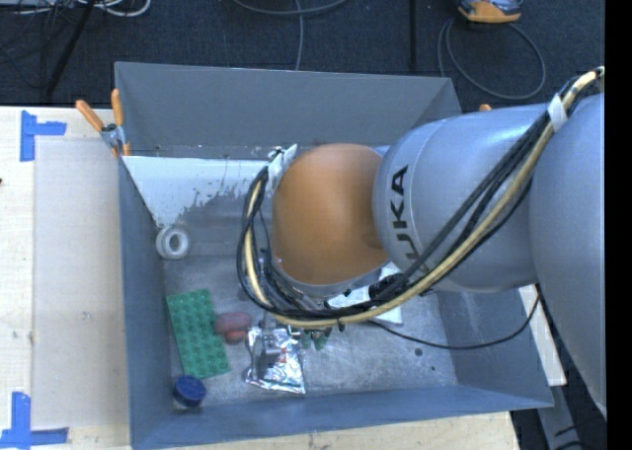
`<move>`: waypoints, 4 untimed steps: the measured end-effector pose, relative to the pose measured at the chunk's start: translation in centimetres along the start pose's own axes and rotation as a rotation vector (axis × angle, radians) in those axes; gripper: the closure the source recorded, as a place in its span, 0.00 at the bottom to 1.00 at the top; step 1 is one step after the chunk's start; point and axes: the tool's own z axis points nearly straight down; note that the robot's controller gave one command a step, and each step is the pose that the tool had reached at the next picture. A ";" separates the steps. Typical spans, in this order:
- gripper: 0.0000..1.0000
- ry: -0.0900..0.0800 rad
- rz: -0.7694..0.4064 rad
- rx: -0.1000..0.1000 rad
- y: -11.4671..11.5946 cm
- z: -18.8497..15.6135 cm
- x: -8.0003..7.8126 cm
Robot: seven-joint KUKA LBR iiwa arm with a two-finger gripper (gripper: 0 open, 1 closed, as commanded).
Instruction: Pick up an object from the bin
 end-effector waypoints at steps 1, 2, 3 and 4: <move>0.00 -0.011 0.221 -0.004 0.5 9.8 -1.0; 1.00 -0.021 0.225 -0.008 0.4 9.5 -1.3; 0.00 -0.011 0.224 -0.005 0.5 9.7 -0.9; 1.00 -0.023 0.228 -0.009 0.5 9.4 -1.3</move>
Offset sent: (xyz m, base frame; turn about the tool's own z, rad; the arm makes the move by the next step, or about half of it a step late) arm 0.0072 0.0044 -0.0991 0.2191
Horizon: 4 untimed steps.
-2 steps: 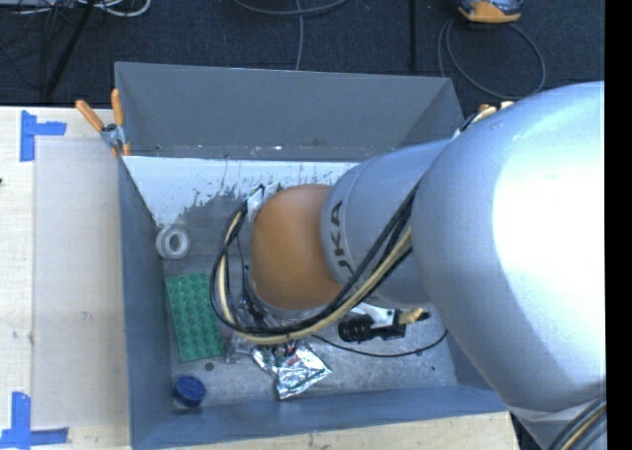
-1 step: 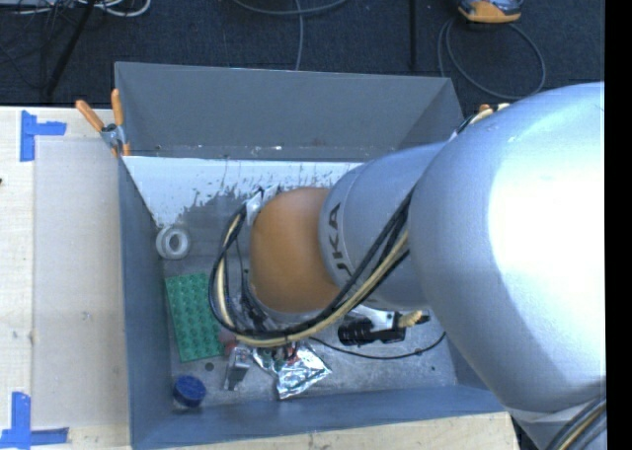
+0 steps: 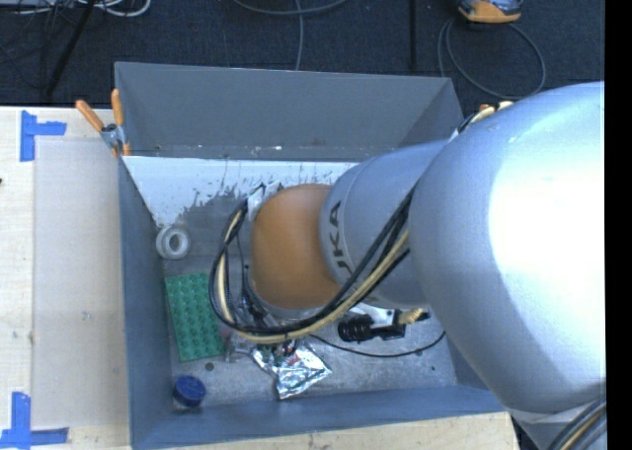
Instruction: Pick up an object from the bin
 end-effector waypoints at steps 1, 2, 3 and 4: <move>0.00 0.012 -0.001 0.005 -0.1 0.3 0.4; 1.00 0.000 0.003 0.000 0.0 0.0 0.0; 0.00 0.012 0.001 0.005 -0.1 0.3 0.4; 1.00 0.001 0.004 0.000 0.0 0.0 0.0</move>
Offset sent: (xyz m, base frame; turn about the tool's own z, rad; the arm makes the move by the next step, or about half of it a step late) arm 0.0000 0.0000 0.0000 0.0000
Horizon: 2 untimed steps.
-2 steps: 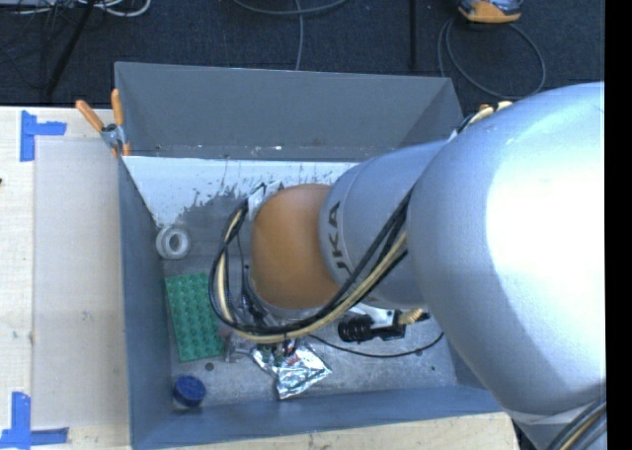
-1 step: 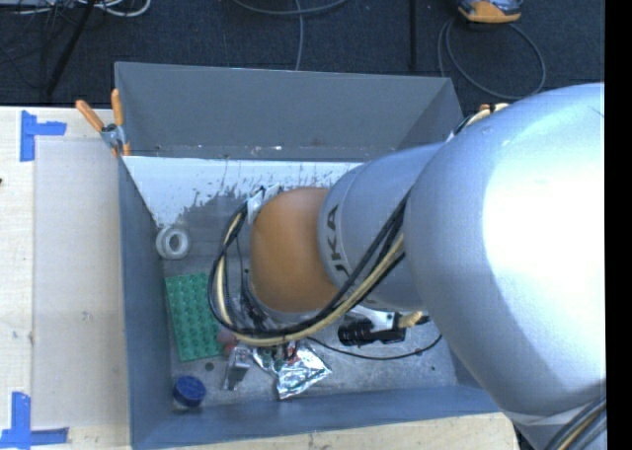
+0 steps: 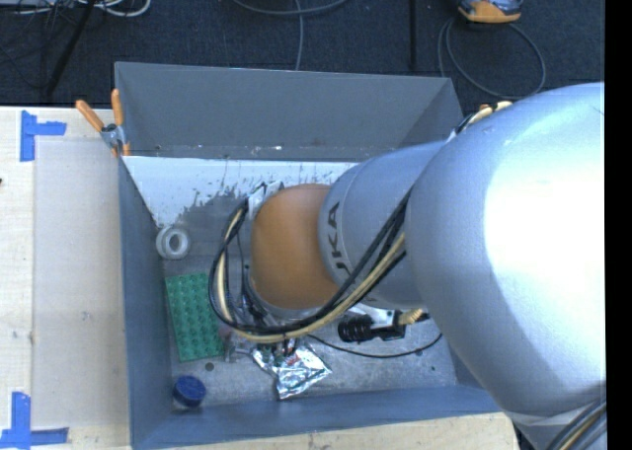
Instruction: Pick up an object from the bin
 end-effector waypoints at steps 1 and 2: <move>0.00 0.011 -0.001 0.005 -0.1 0.3 0.4; 1.00 0.000 0.001 0.000 0.0 0.0 0.0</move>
Offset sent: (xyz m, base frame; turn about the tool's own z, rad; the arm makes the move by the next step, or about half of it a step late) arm 0.0000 0.0000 0.0000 0.0000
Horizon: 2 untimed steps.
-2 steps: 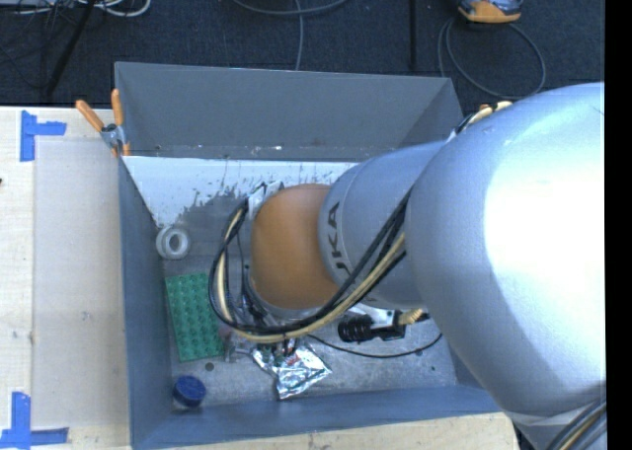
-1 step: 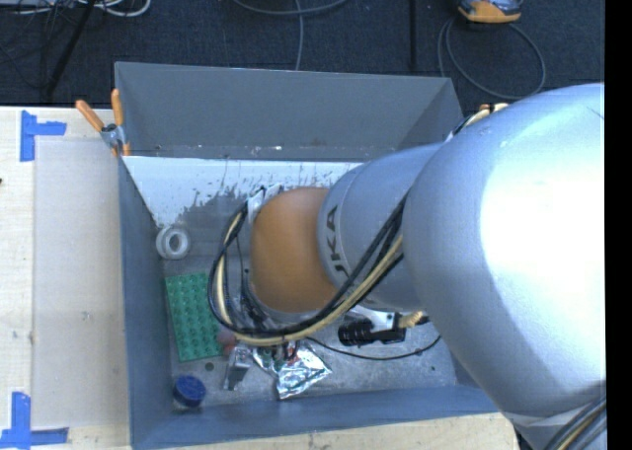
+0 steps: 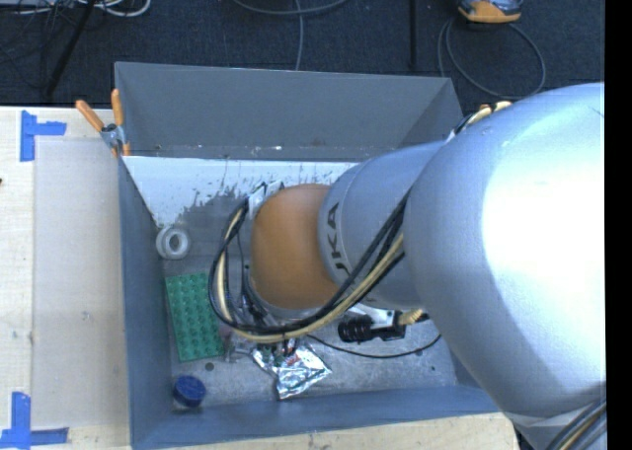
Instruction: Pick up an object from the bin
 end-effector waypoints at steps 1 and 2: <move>0.00 0.011 -0.002 0.005 -0.1 0.3 0.3; 1.00 0.000 0.001 0.000 0.0 0.0 0.0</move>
Offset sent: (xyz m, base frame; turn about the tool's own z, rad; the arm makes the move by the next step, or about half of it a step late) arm 0.0000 0.0000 0.0000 0.0000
